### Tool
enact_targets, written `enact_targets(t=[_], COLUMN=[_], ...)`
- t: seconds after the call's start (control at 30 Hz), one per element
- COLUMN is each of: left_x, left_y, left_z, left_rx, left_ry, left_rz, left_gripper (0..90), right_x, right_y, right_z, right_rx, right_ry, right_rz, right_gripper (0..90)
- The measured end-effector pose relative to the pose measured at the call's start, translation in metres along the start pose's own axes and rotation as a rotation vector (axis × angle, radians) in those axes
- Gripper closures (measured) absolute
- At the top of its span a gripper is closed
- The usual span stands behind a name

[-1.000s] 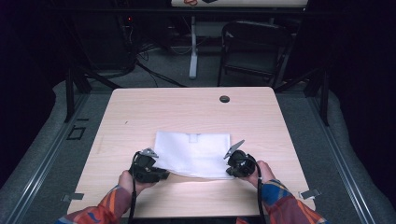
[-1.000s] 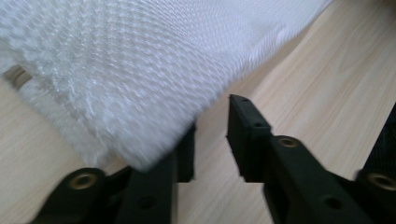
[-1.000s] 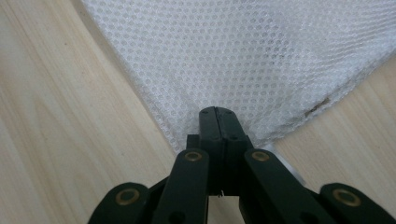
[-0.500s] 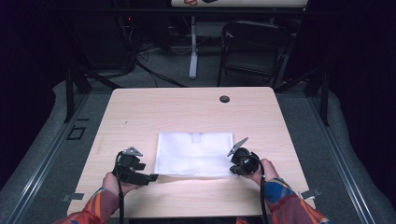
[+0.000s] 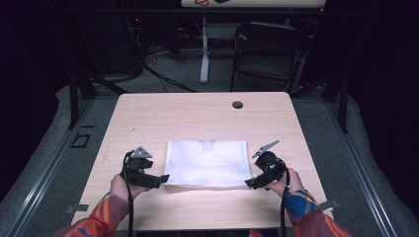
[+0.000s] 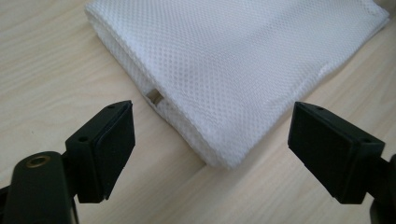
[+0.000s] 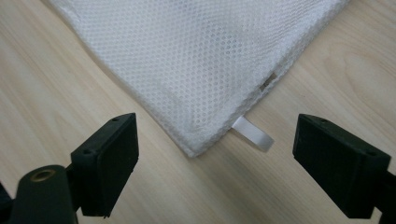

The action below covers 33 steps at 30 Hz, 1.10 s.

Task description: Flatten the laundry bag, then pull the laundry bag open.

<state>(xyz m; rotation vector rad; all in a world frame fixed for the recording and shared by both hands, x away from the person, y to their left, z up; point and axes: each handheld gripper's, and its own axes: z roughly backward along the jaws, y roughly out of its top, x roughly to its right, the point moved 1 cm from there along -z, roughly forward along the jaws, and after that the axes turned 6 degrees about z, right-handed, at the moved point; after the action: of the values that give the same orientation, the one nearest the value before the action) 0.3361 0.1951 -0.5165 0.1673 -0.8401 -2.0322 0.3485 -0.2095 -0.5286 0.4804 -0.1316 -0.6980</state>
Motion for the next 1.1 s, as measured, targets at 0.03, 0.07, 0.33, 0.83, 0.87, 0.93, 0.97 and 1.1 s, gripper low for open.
enact_targets(t=[0.03,0.07,0.33,0.83,0.87,0.93,0.97,1.1], left_x=[0.000,0.001,0.014,0.046,0.049,0.054,0.056,0.064], left_y=[0.002,0.004,0.020,0.037,0.037,0.038,0.038,0.039], left_z=[-0.002,-0.003,-0.018,-0.058,-0.060,-0.065,-0.068,-0.077], left_rx=[-0.002,0.002,-0.006,-0.060,-0.068,-0.080,-0.086,-0.110], left_ry=[0.003,0.004,-0.025,-0.108,-0.115,-0.122,-0.130,-0.149], left_rz=[-0.009,-0.011,-0.074,-0.207,-0.218,-0.234,-0.245,-0.273], left_gripper=[14.6,14.7,14.4,16.6,17.0,17.5,17.8,19.6], right_x=[0.000,0.000,0.000,0.001,0.001,0.002,0.002,0.002], right_y=[-0.001,-0.002,-0.005,-0.005,-0.006,-0.007,-0.007,-0.007], right_z=[0.002,0.003,0.007,0.005,0.004,0.005,0.005,0.003], right_rx=[0.003,0.006,0.007,0.018,0.017,0.010,0.007,0.015], right_ry=[0.003,-0.001,-0.020,-0.010,-0.002,-0.007,-0.007,-0.009], right_rz=[-0.002,-0.006,-0.005,-0.012,-0.015,-0.017,-0.014,-0.018], right_gripper=[13.7,12.2,9.6,15.1,15.2,15.5,15.8,16.6])
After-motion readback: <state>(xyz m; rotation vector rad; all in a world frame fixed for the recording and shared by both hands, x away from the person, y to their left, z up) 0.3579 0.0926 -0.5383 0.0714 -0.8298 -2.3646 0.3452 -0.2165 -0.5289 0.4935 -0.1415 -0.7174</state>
